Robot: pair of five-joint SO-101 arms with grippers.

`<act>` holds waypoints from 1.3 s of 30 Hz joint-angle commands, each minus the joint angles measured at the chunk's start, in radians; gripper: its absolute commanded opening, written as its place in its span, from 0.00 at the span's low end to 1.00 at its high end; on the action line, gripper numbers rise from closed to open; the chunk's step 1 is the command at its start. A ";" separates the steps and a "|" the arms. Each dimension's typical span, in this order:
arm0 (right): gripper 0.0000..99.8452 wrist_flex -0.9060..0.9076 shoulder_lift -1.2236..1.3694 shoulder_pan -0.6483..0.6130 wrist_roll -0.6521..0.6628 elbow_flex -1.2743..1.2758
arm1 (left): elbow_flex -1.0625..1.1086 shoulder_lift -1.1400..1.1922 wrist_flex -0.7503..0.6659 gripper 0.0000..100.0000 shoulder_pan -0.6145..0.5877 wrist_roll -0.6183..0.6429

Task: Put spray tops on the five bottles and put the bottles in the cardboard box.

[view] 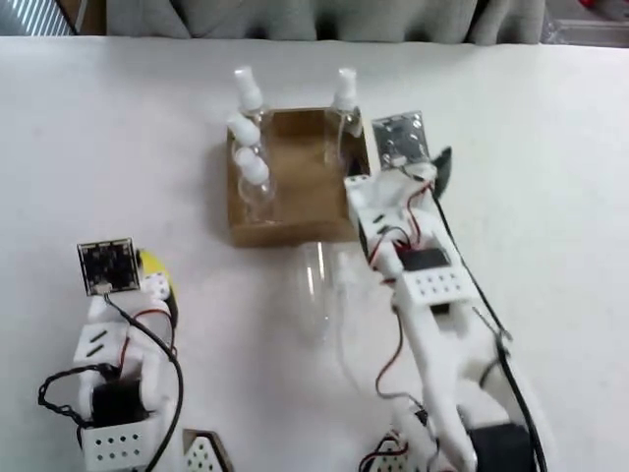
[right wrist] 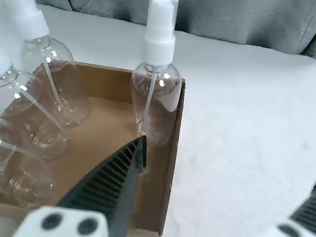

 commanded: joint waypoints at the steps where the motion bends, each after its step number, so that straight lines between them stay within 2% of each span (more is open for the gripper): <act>1: 0.45 0.064 -0.168 0.027 0.003 0.043 | -0.002 -0.008 -0.009 0.02 -0.004 -0.012; 6: 0.45 0.139 -0.374 0.036 0.003 0.193 | -0.002 -0.008 -0.008 0.02 -0.004 -0.012; 8: 0.42 0.173 -0.458 0.036 0.006 0.249 | -0.002 -0.008 -0.006 0.02 -0.004 -0.012; 11: 0.29 0.222 -0.576 0.035 0.009 0.315 | -0.002 -0.008 -0.005 0.02 -0.007 -0.012; 16: 0.00 0.252 -0.720 0.028 0.011 0.373 | -0.002 -0.008 -0.003 0.02 -0.010 -0.012; 19: 0.06 0.259 -0.762 0.027 0.011 0.400 | -0.002 -0.008 -0.003 0.02 -0.010 -0.012; 22: 0.01 0.367 -0.765 -0.010 0.012 0.397 | -0.002 -0.008 -0.002 0.02 -0.010 -0.012; 27: 0.02 0.533 -0.766 -0.151 0.068 0.396 | -0.002 -0.008 -0.002 0.02 -0.010 -0.012; 32: 0.01 0.575 -0.763 -0.228 0.064 0.348 | -0.002 -0.008 -0.002 0.02 -0.010 -0.012; 39: 0.01 0.588 -0.693 -0.249 0.064 0.269 | -0.002 -0.008 -0.002 0.02 -0.010 -0.012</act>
